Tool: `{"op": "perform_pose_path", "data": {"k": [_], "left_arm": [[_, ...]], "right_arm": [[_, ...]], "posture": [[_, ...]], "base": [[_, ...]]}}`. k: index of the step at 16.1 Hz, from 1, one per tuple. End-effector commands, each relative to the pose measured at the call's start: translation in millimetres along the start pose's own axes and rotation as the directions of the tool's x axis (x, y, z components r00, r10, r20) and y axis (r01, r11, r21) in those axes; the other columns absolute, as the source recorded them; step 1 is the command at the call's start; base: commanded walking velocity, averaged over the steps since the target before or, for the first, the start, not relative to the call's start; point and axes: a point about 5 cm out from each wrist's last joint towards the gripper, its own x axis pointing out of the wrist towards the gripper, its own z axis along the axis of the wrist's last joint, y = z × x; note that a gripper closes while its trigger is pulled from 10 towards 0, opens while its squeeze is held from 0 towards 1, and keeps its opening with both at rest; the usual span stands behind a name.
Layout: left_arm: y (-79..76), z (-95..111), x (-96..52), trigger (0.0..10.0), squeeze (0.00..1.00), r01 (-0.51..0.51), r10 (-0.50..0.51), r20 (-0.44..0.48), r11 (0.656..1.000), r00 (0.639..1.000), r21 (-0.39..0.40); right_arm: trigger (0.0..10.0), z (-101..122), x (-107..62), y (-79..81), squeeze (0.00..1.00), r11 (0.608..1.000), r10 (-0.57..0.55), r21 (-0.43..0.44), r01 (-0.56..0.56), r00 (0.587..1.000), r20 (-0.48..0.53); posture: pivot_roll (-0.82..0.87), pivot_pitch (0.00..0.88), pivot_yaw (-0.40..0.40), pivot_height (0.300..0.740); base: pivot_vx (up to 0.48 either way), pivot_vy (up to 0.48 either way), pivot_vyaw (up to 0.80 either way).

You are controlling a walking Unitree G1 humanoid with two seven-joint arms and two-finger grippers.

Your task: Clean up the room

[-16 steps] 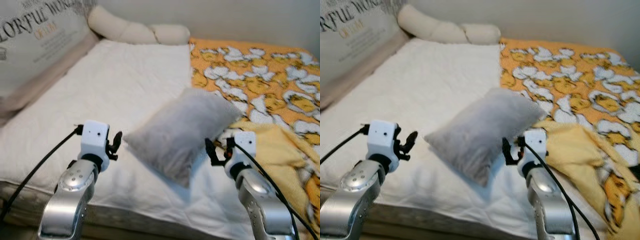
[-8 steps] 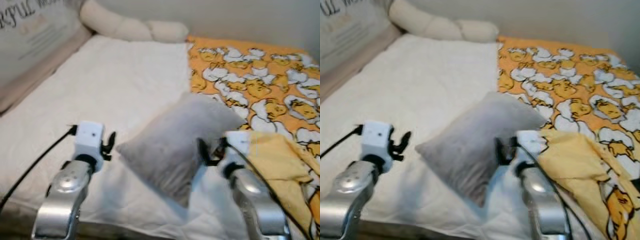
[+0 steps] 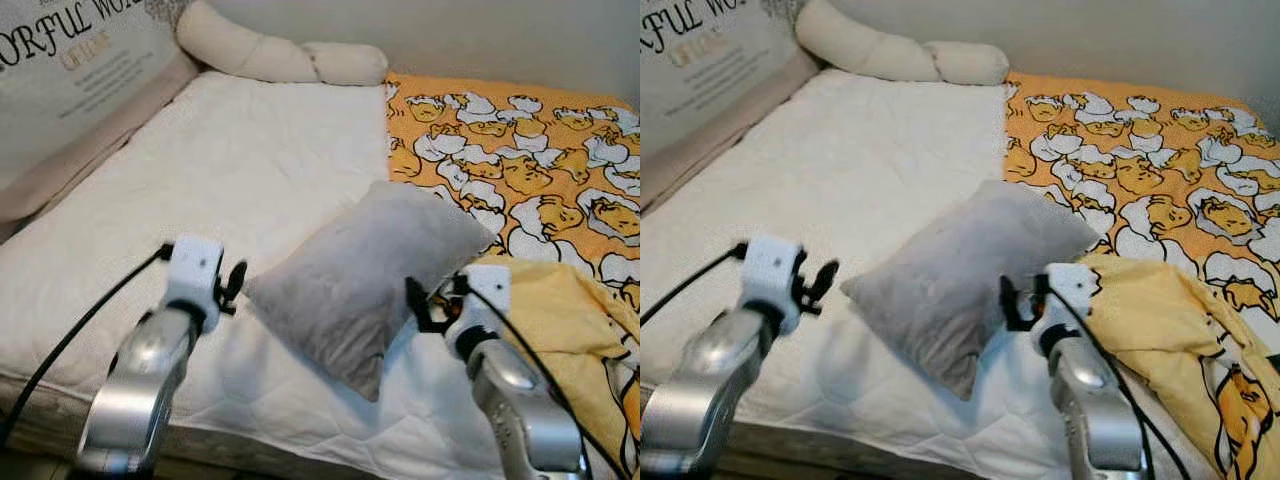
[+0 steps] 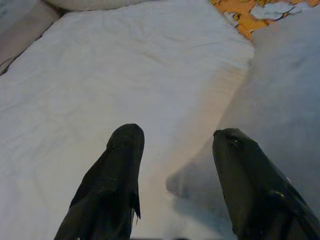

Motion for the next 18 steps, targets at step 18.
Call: {"op": "perform_pose_path", "data": {"k": [18], "left_arm": [[-52.6, -35, 104.3, 10.0, 0.00, 0.283, -0.339, -0.189, 0.920, 0.922, -0.271]], "right_arm": [[10.0, -4, 39.3, 14.7, 0.85, 0.912, 0.142, 0.408, -0.048, 0.969, -0.204]], "posture": [[-0.20, 0.000, 0.010, 0.740]], "base": [[0.000, 0.000, 0.00]]}}
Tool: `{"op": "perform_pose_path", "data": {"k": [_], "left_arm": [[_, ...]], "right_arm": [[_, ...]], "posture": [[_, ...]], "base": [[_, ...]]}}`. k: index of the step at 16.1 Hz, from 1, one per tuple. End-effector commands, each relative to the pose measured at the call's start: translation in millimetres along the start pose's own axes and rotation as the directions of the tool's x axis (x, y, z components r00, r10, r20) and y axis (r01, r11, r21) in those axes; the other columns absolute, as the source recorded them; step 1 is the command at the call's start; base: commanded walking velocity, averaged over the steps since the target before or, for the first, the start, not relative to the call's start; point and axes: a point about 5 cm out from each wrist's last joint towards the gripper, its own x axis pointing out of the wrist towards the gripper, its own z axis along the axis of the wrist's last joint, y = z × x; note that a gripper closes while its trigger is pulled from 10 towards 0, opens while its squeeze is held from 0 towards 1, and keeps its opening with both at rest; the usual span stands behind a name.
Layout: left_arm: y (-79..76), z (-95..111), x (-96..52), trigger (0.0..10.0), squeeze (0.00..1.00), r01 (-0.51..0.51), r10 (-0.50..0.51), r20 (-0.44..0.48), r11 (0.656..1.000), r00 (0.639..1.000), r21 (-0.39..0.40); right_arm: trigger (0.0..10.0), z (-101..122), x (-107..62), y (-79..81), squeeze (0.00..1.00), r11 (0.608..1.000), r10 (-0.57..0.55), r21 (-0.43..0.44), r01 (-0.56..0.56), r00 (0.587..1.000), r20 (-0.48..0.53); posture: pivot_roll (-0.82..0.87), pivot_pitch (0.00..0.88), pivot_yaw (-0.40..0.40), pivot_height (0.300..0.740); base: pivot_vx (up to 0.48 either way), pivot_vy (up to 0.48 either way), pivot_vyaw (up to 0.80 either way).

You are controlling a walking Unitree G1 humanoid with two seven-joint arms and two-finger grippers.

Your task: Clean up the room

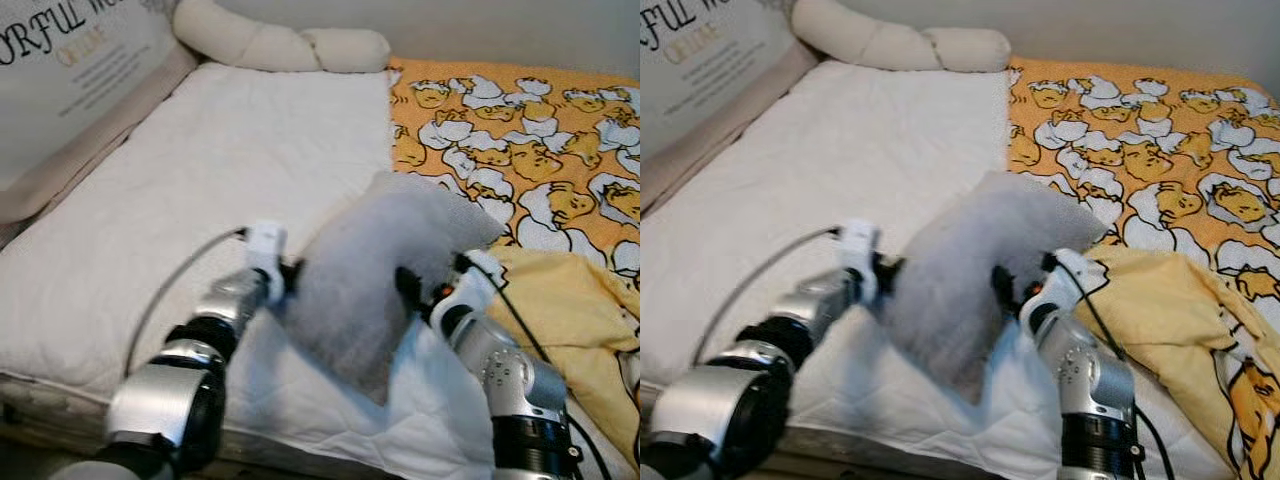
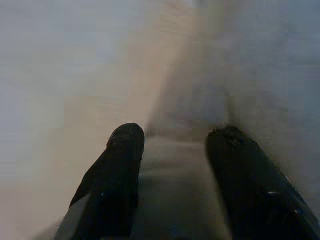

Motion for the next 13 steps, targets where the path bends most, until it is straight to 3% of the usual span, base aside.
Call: {"op": "perform_pose_path", "data": {"k": [1, 2, 3, 5, 9, 11, 13], "left_arm": [[-12.3, -10, 1.5, 10.0, 0.00, 0.132, -0.132, -0.050, 0.991, 0.990, -0.005], [-21.2, -20, 0.3, 10.0, 0.00, 0.266, -0.264, -0.108, 0.964, 0.959, 0.004], [-24.5, -23, -1.3, 10.0, 0.00, 0.335, -0.334, -0.125, 0.942, 0.934, -0.016], [-25.6, -24, -4.0, 10.0, 0.00, 0.402, -0.405, -0.137, 0.914, 0.904, -0.053], [-18.9, -21, -19.9, 10.0, 0.00, 0.603, -0.610, -0.157, 0.792, 0.777, -0.094], [-19.3, -10, -34.2, 10.0, 0.00, 0.712, -0.715, -0.140, 0.698, 0.685, -0.080], [-23.5, -3, -48.7, 10.0, 0.00, 0.767, -0.763, -0.143, 0.640, 0.630, -0.035]], "right_arm": [[10.0, -5, 4.2, 8.1, 0.00, 0.999, 0.054, 0.005, -0.054, 0.997, -0.056], [10.0, -11, 8.0, 15.4, 0.00, 0.993, 0.119, 0.002, -0.120, 0.986, -0.117], [10.0, -13, 9.3, 20.2, 0.00, 0.987, 0.156, -0.003, -0.158, 0.977, -0.147], [10.0, -15, 11.1, 27.1, 0.00, 0.980, 0.195, -0.013, -0.200, 0.965, -0.175], [10.0, -5, 7.5, 54.0, 0.00, 0.921, 0.383, -0.001, -0.390, 0.905, -0.184], [10.0, 3, -1.9, 53.2, 0.00, 0.883, 0.454, -0.035, -0.469, 0.869, -0.197], [10.0, 11, -11.2, 44.2, 0.00, 0.877, 0.460, -0.052, -0.478, 0.866, -0.198]], "posture": [[-0.19, 0.000, 0.007, 0.740], [-0.18, 0.000, 0.001, 0.740], [-0.18, 0.000, 0.001, 0.740], [-0.17, 0.000, -0.003, 0.740], [-0.16, 0.000, -0.003, 0.740], [-0.14, 0.000, -0.010, 0.740], [-0.14, 0.000, -0.018, 0.740]], "base": [[0.000, 0.000, 0.00], [0.000, 0.000, 0.00], [0.000, 0.000, 0.00], [0.000, 0.000, 0.00], [0.000, 0.000, 0.00], [0.000, 0.000, 0.00], [0.000, 0.000, 0.00]]}}
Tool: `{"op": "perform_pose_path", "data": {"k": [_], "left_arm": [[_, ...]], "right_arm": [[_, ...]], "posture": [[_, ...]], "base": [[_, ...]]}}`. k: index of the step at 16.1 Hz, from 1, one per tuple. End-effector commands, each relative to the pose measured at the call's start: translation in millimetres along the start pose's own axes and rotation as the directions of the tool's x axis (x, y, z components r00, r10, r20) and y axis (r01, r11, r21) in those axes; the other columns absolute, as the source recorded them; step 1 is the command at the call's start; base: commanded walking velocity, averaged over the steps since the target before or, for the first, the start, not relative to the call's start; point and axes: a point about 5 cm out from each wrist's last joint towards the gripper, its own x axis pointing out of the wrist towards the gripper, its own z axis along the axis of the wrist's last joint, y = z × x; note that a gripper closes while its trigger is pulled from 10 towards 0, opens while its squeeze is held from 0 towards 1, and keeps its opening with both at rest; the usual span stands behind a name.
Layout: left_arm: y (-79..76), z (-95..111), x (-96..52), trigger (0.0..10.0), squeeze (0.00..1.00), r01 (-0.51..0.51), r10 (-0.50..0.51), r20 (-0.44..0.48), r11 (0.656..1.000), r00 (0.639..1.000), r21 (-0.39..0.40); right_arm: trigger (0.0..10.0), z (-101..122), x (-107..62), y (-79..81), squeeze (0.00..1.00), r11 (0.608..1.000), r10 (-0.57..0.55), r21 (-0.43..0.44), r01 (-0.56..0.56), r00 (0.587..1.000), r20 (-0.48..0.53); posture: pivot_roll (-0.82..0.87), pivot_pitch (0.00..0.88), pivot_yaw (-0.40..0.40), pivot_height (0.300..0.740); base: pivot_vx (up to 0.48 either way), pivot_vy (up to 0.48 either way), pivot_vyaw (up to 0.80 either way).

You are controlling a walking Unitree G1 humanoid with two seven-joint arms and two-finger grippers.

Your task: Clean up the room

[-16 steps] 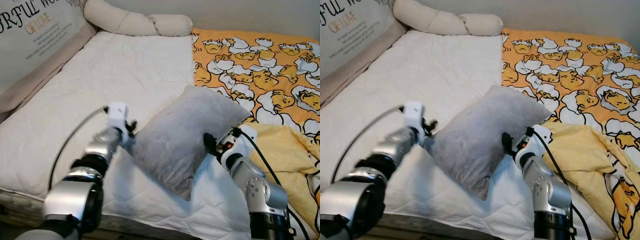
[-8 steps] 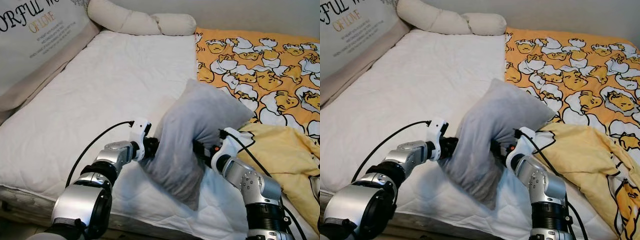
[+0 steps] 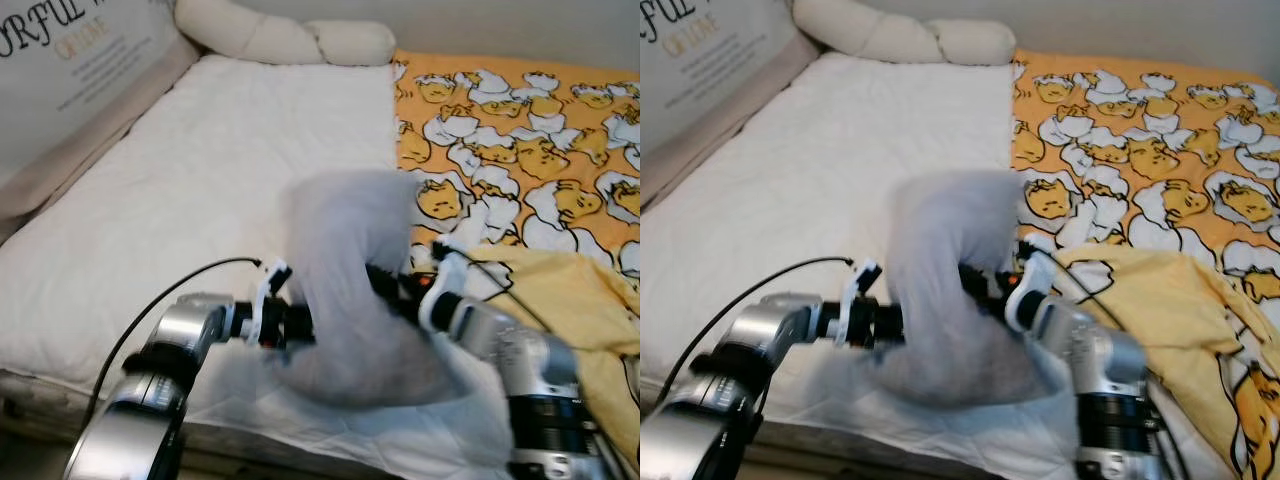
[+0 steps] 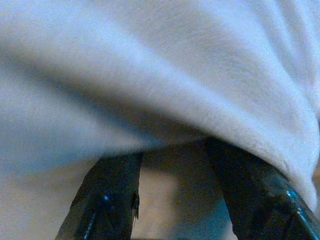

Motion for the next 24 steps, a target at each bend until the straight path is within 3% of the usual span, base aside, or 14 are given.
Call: {"op": "perform_pose_path", "data": {"k": [1, 2, 4, 5, 6, 7, 9, 11, 15, 17, 20, 21, 23, 24], "left_arm": [[-12.9, 22, 5.6, 10.0, 0.00, 0.079, -0.081, 0.032, 0.993, 0.996, 0.083], [-15.7, 26, -2.3, 10.0, 0.00, 0.036, -0.043, 0.039, 0.985, 0.998, 0.171], [-12.1, 25, -7.4, 10.0, 0.00, -0.037, 0.030, 0.029, 0.962, 0.999, 0.272], [-5.6, 17, -16.7, 10.0, 0.00, -0.127, 0.133, 0.002, 0.945, 0.991, 0.302], [-2.3, 11, -24.3, 10.0, 0.50, -0.186, 0.198, -0.008, 0.934, 0.980, 0.306], [-1.2, 8, -29.3, 10.0, 1.00, -0.219, 0.234, -0.010, 0.927, 0.972, 0.306], [-4.4, -1, -54.4, 10.0, 1.00, -0.326, 0.325, 0.053, 0.898, 0.944, 0.295], [-5.5, -1, -73.8, 10.0, 1.00, -0.384, 0.367, 0.113, 0.880, 0.923, 0.281], [2.1, 24, -100.0, 10.0, 1.00, -0.480, 0.425, 0.256, 0.850, 0.868, 0.217], [17.4, 38, -93.7, 10.0, 1.00, -0.554, 0.503, 0.283, 0.821, 0.817, 0.138], [25.8, 48, -66.9, 10.0, 1.00, -0.467, 0.435, 0.362, 0.884, 0.825, 0.001], [28.9, 50, -54.5, 10.0, 1.00, -0.384, 0.396, 0.403, 0.916, 0.825, -0.114], [36.3, 31, -29.2, 10.0, 1.00, -0.330, 0.424, 0.400, 0.901, 0.813, -0.283], [36.4, 25, -23.5, 10.0, 1.00, -0.320, 0.427, 0.385, 0.895, 0.818, -0.312]], "right_arm": [[10.0, -5, 1.7, 11.1, 0.00, 0.997, 0.075, 0.008, -0.075, 0.996, -0.042], [10.0, -1, -14.6, 2.3, 0.00, 0.999, 0.042, -0.014, -0.042, 0.998, -0.039], [10.0, 0, -21.7, -3.7, 0.00, 1.000, 0.014, -0.020, -0.014, 0.999, -0.034], [10.0, -5, -28.9, -11.3, 0.11, 1.000, -0.018, 0.000, 0.018, 0.999, -0.036], [10.0, -10, -32.9, -16.0, 1.00, 0.999, -0.042, 0.012, 0.042, 0.998, -0.046], [10.0, -13, -35.1, -19.0, 1.00, 0.998, -0.058, 0.017, 0.059, 0.997, -0.055], [10.0, -22, -50.9, -39.3, 1.00, 0.985, -0.172, 0.021, 0.173, 0.983, -0.070], [10.0, -19, -64.0, -46.2, 1.00, 0.983, -0.168, 0.065, 0.171, 0.985, -0.042], [10.0, -13, -90.8, -70.8, 1.00, 0.968, -0.249, 0.041, 0.248, 0.968, 0.014], [10.0, -9, -93.1, -83.8, 1.00, 0.958, -0.283, 0.061, 0.280, 0.958, 0.053], [10.0, -14, -79.6, -87.9, 1.00, 0.967, -0.228, 0.138, 0.215, 0.970, 0.081], [10.0, -22, -69.8, -90.0, 1.00, 0.964, -0.177, 0.215, 0.154, 0.980, 0.092], [10.0, -40, -50.1, -89.2, 1.00, 0.926, -0.087, 0.376, 0.022, 0.984, 0.155], [10.0, -44, -46.7, -86.9, 1.00, 0.915, -0.064, 0.404, -0.008, 0.985, 0.163]], "posture": [[-0.14, 0.000, -0.018, 0.740], [-0.13, 0.000, -0.026, 0.740], [-0.13, 0.000, -0.027, 0.740], [-0.14, 0.000, -0.030, 0.740], [-0.14, 0.000, -0.030, 0.740], [-0.14, 0.000, -0.030, 0.740], [-0.14, 0.000, -0.024, 0.740], [-0.14, 0.000, -0.016, 0.740], [-0.14, 0.000, 0.002, 0.740], [-0.14, 0.000, 0.004, 0.740], [-0.15, 0.000, 0.017, 0.740], [-0.15, 0.000, 0.026, 0.740], [-0.16, 0.000, 0.039, 0.740], [-0.16, 0.000, 0.041, 0.740]], "base": [[0.000, 0.000, 0.00], [0.000, 0.000, 0.00], [0.000, 0.000, 0.00], [0.000, 0.000, 0.00], [0.000, 0.000, 0.00], [0.000, 0.000, 0.00], [0.000, 0.000, 0.00], [0.000, 0.000, 0.00], [0.000, 0.000, 0.00], [0.000, 0.000, 0.00], [0.000, 0.000, 0.00], [0.000, 0.000, 0.00], [0.000, 0.000, 0.00], [0.000, 0.000, 0.00]]}}
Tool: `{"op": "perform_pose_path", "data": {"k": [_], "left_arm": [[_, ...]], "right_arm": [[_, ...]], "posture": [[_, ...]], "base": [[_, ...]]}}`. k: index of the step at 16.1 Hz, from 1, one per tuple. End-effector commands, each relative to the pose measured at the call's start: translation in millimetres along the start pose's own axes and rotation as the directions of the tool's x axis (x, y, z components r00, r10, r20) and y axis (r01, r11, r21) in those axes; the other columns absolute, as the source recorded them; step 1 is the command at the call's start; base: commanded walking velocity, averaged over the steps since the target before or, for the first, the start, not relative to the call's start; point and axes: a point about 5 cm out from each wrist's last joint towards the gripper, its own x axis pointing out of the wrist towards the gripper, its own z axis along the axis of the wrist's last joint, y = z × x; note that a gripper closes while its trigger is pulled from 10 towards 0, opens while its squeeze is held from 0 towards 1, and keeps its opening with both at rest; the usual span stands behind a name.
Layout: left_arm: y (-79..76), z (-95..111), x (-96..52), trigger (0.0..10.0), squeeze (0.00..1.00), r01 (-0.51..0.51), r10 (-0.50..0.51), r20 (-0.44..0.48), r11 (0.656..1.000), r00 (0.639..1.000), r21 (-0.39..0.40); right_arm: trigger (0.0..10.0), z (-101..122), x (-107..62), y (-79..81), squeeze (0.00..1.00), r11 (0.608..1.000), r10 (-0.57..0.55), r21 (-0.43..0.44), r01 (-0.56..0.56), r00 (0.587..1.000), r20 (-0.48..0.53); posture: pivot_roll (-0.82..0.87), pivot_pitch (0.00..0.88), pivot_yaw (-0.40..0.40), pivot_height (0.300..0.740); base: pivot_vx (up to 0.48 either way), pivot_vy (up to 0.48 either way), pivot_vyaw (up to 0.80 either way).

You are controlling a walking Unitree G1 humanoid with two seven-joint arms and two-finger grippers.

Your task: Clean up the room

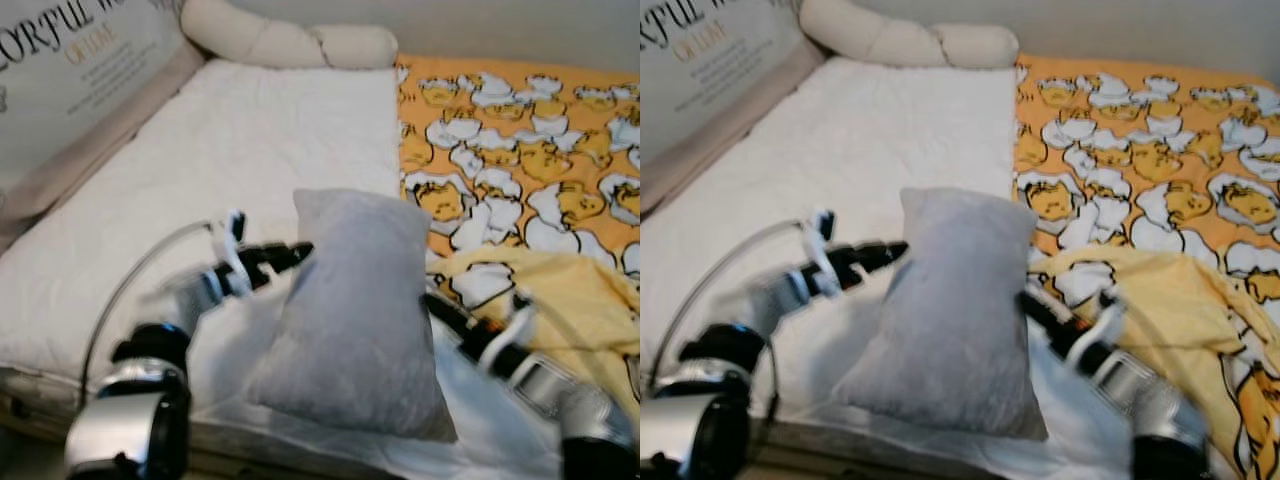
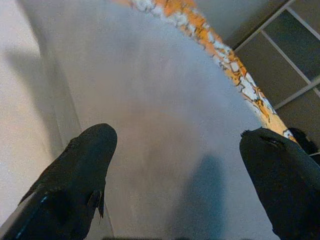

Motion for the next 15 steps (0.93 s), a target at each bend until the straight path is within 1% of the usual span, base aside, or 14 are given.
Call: {"op": "perform_pose_path", "data": {"k": [1, 2, 3, 4, 5, 6, 7, 8, 9, 10, 11, 12, 13, 15], "left_arm": [[3.1, -10, -0.7, 10.0, 1.00, -0.022, 0.021, -0.022, 0.999, 1.000, -0.025], [-1.3, -27, 4.3, 10.0, 1.00, 0.007, -0.009, -0.077, 0.999, 0.997, -0.033], [-6.2, -39, 9.1, 10.0, 1.00, 0.034, -0.037, -0.119, 0.999, 0.992, -0.033], [-11.2, -51, 13.7, 10.0, 1.00, 0.061, -0.061, -0.162, 0.998, 0.985, -0.010], [-14.3, -57, 16.2, 10.0, 0.88, 0.083, -0.082, -0.189, 0.997, 0.979, -0.002], [-14.8, -60, 17.7, 4.7, 0.00, 0.080, -0.075, -0.210, 0.997, 0.975, 0.013], [-14.7, -62, 19.4, 0.0, 0.00, 0.060, -0.051, -0.222, 0.998, 0.974, 0.035], [-12.8, -60, 20.9, 2.2, 0.00, 0.018, -0.005, -0.207, 0.998, 0.978, 0.060], [-12.3, -59, 21.2, 7.3, 0.00, 0.008, 0.006, -0.200, 0.998, 0.980, 0.070], [-12.2, -57, 21.2, 6.5, 0.00, 0.011, 0.003, -0.188, 0.997, 0.982, 0.075], [-11.8, -56, 20.7, 4.7, 0.00, 0.011, 0.003, -0.184, 0.997, 0.983, 0.079], [-11.2, -55, 20.1, 4.3, 0.00, 0.015, 0.001, -0.183, 0.996, 0.983, 0.084], [-10.6, -54, 19.8, 0.0, 0.00, 0.013, 0.003, -0.178, 0.996, 0.984, 0.088], [-6.6, -56, 16.9, 0.0, 0.00, -0.010, 0.030, -0.195, 0.995, 0.980, 0.099]], "right_arm": [[10.0, 3, -0.5, 1.6, 1.00, 1.000, 0.030, 0.007, -0.030, 0.999, 0.011], [10.0, -10, 5.2, 6.4, 1.00, 0.998, 0.063, -0.007, -0.063, 0.996, -0.058], [10.0, -18, 10.5, 9.1, 1.00, 0.996, 0.085, 0.005, -0.085, 0.992, -0.094], [10.0, -25, 16.6, 9.9, 1.00, 0.997, 0.073, -0.018, -0.076, 0.987, -0.141], [10.0, -28, 20.6, 10.2, 0.88, 0.996, 0.067, -0.041, -0.075, 0.984, -0.166], [7.2, -28, 23.2, 12.9, 0.00, 0.994, 0.092, -0.037, -0.100, 0.981, -0.171], [0.0, -28, 25.8, 12.2, 0.00, 0.996, 0.072, -0.044, -0.082, 0.980, -0.185], [0.0, -30, 27.5, 11.5, 0.00, 0.992, 0.071, -0.089, -0.091, 0.976, -0.208], [0.0, -31, 27.8, 12.3, 0.00, 0.990, 0.079, -0.093, -0.102, 0.972, -0.221], [0.0, -32, 28.4, 13.2, 0.00, 0.989, 0.090, -0.096, -0.116, 0.967, -0.237], [0.0, -33, 28.9, 13.5, 0.00, 0.988, 0.092, -0.099, -0.119, 0.966, -0.243], [0.0, -33, 30.0, 13.3, 0.00, 0.986, 0.089, -0.113, -0.120, 0.965, -0.247], [0.0, -32, 30.7, 13.4, 0.00, 0.986, 0.088, -0.116, -0.120, 0.965, -0.248], [0.0, -33, 34.0, 10.7, 0.00, 0.982, 0.060, -0.160, -0.104, 0.964, -0.259]], "posture": [[-0.17, 0.000, 0.042, 0.740], [-0.17, 0.000, 0.045, 0.740], [-0.17, 0.000, 0.043, 0.740], [-0.16, 0.000, 0.038, 0.740], [-0.16, 0.000, 0.036, 0.740], [-0.16, 0.000, 0.031, 0.740], [-0.16, 0.000, 0.025, 0.740], [-0.15, 0.000, 0.016, 0.740], [-0.15, 0.000, 0.013, 0.740], [-0.15, 0.000, 0.009, 0.740], [-0.15, 0.000, 0.009, 0.740], [-0.15, 0.000, 0.007, 0.740], [-0.15, 0.000, 0.008, 0.740], [-0.14, 0.000, 0.007, 0.740]], "base": [[0.000, 0.000, 0.00], [0.000, 0.000, 0.00], [0.000, 0.000, 0.00], [0.000, 0.000, 0.00], [0.000, 0.000, 0.00], [0.000, 0.000, 0.00], [0.000, 0.000, 0.00], [0.000, 0.000, 0.00], [0.000, 0.000, 0.00], [0.000, 0.000, 0.00], [0.000, 0.000, 0.00], [0.000, 0.000, 0.00], [0.000, 0.000, 0.00], [0.000, 0.000, 0.00]]}}
